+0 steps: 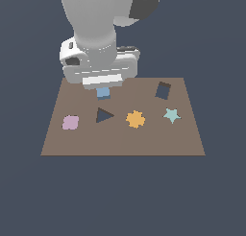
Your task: Insert a designated object into the corresponding slot on a board.
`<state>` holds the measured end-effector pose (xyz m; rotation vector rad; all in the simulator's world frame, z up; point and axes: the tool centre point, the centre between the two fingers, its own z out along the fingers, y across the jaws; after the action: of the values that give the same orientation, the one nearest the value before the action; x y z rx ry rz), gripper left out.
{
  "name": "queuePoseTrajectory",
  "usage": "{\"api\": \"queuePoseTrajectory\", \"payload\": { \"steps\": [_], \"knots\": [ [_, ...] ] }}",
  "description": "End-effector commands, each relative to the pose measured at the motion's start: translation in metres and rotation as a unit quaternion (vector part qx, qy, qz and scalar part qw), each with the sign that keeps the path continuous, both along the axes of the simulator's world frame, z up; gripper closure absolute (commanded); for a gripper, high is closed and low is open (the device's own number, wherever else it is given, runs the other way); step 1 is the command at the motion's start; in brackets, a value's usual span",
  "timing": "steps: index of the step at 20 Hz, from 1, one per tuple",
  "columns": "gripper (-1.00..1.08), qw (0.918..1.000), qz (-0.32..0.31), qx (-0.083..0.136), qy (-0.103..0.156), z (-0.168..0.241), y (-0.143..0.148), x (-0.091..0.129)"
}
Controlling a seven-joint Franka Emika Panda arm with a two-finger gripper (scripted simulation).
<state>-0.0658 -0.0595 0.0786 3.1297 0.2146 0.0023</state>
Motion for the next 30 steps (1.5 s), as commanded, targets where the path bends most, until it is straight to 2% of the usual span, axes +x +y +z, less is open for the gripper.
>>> {"api": "queuePoseTrajectory", "payload": {
  "steps": [1, 7, 23, 24, 30],
  "knots": [
    [-0.92, 0.9999, 0.011, 0.001, 0.000, -0.011, -0.006, -0.008],
    [-0.92, 0.9997, 0.024, 0.002, 0.001, -0.027, -0.014, -0.018],
    [-0.92, 0.9997, 0.025, 0.002, 0.001, -0.049, -0.015, -0.018],
    [1.08, 0.9997, 0.025, 0.002, 0.001, -0.049, -0.015, -0.018],
    [1.08, 0.9997, 0.025, 0.002, 0.001, -0.049, -0.015, -0.018]
  ]
}}
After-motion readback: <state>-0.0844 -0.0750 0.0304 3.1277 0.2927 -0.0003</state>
